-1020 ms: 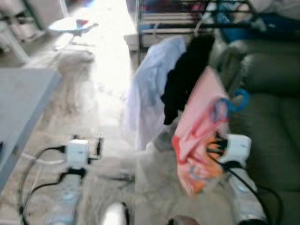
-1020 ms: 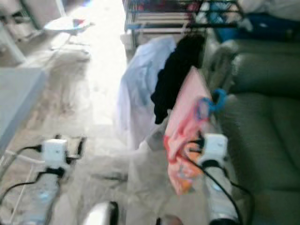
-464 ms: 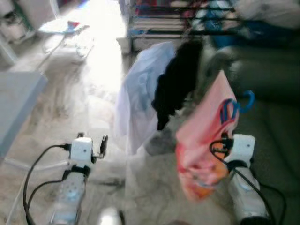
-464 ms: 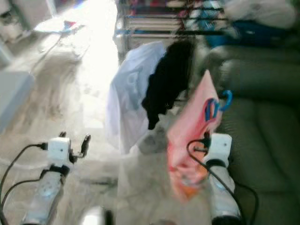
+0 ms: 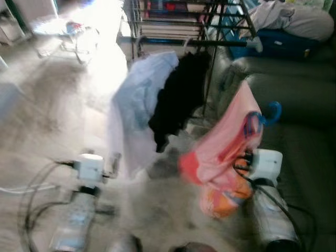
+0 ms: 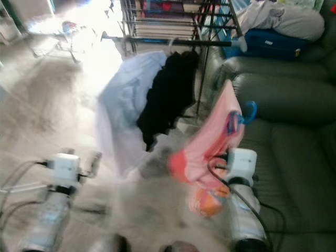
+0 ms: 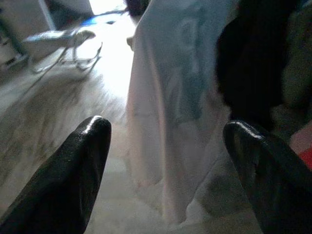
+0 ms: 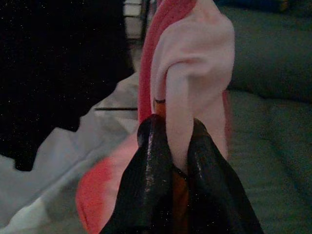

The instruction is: Hang hanger

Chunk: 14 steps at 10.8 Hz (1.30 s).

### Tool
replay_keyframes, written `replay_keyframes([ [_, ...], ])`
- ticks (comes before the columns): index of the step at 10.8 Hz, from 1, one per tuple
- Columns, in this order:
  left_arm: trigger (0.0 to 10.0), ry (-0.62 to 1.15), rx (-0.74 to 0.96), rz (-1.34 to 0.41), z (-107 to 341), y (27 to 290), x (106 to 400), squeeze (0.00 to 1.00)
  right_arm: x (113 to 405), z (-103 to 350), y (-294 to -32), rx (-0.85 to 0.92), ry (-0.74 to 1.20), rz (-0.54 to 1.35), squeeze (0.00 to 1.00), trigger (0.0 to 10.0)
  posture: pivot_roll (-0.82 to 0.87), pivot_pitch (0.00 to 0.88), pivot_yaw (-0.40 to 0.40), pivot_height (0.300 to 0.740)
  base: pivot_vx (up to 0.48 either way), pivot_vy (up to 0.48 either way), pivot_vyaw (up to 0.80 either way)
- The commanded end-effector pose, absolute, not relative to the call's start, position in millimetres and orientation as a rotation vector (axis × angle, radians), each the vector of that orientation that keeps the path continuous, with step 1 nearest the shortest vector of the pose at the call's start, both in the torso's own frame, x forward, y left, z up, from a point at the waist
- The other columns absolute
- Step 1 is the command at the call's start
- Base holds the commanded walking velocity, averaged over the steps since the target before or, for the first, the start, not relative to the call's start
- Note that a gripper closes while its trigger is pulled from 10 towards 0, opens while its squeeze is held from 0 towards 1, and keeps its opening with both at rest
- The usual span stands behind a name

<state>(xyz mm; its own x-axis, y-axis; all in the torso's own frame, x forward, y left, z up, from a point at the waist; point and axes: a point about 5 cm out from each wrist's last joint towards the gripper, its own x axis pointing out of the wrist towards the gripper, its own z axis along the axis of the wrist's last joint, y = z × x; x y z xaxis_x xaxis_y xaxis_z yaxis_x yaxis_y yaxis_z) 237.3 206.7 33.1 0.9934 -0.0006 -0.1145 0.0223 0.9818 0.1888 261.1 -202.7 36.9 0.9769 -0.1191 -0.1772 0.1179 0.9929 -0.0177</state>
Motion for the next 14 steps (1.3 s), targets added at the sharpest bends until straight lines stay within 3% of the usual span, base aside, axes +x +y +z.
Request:
replay_keyframes([
  [1, 10.0, 0.139, 0.184, 0.014, 29.2, 206.9, 237.0, 0.0, 261.9, 40.5, -207.7, -0.01, 0.165, -0.13, 0.0, 10.0, 0.01, 0.107, -0.057, 0.74, 0.0, 0.0, 0.0],
  [5, 10.0, 0.155, 0.118, -0.006, 30.3, 217.2, 239.3, 0.0, 264.2, 34.6, -198.0, 0.008, 0.217, -0.042, 0.0, 10.0, 0.02, 0.113, -0.055, 0.74, 0.0, 0.0, 0.0],
  [12, 10.0, 0.139, 0.102, -0.054, 32.3, 215.6, 240.0, 0.0, 270.9, 33.9, -191.0, -0.013, 0.225, -0.003, 0.0, 10.0, 0.02, 0.118, -0.05, 0.74, 0.351, 0.317, 0.0],
  [14, 10.0, 0.14, 0.086, -0.096, 32.4, 211.3, 238.9, 0.0, 270.6, 35.9, -193.8, -0.036, 0.202, -0.027, 0.0, 10.0, 0.02, 0.118, -0.048, 0.74, 0.442, 0.0, 0.0],
])
